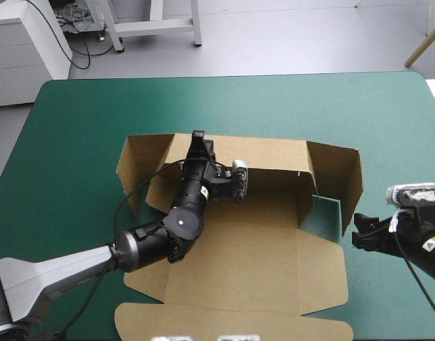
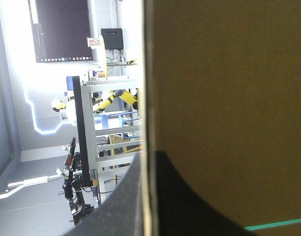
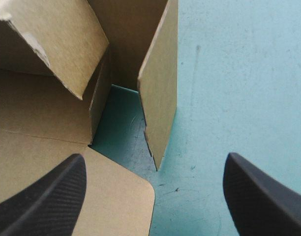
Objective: Fold the box
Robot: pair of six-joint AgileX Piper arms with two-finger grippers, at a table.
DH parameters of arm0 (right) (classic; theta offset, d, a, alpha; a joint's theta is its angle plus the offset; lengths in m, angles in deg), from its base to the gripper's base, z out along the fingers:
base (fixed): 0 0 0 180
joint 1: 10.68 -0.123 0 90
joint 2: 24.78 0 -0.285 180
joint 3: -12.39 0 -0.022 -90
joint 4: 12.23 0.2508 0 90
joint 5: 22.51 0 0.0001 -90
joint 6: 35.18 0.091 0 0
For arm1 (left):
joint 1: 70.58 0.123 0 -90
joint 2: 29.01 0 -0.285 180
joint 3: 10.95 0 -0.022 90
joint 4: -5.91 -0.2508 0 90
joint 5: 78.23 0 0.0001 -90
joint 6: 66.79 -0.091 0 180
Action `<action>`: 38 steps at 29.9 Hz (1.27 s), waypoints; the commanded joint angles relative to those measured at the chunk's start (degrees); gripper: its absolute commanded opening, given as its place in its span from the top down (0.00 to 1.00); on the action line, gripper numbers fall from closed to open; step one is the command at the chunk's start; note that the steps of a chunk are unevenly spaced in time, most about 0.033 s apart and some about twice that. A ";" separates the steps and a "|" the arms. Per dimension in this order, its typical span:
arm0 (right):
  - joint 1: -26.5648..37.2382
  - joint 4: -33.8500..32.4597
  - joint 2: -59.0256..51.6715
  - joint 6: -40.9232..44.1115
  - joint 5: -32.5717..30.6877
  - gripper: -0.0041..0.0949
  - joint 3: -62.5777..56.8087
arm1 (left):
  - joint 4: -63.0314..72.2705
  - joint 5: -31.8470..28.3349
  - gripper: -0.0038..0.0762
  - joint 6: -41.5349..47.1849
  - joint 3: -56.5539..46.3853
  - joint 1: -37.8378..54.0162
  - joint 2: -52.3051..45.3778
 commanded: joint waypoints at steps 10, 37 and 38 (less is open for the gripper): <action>-0.16 4.98 22.37 -3.76 -1.66 0.24 22.96 | -1.73 1.92 0.96 0.88 1.11 -0.31 -2.31; -0.25 12.61 54.16 -7.81 -13.79 0.26 44.59 | -1.89 1.92 0.96 0.88 1.11 -0.31 -2.31; -0.25 12.16 54.16 -8.10 -14.80 0.27 44.59 | -1.89 1.92 0.96 0.88 1.11 -0.31 -2.31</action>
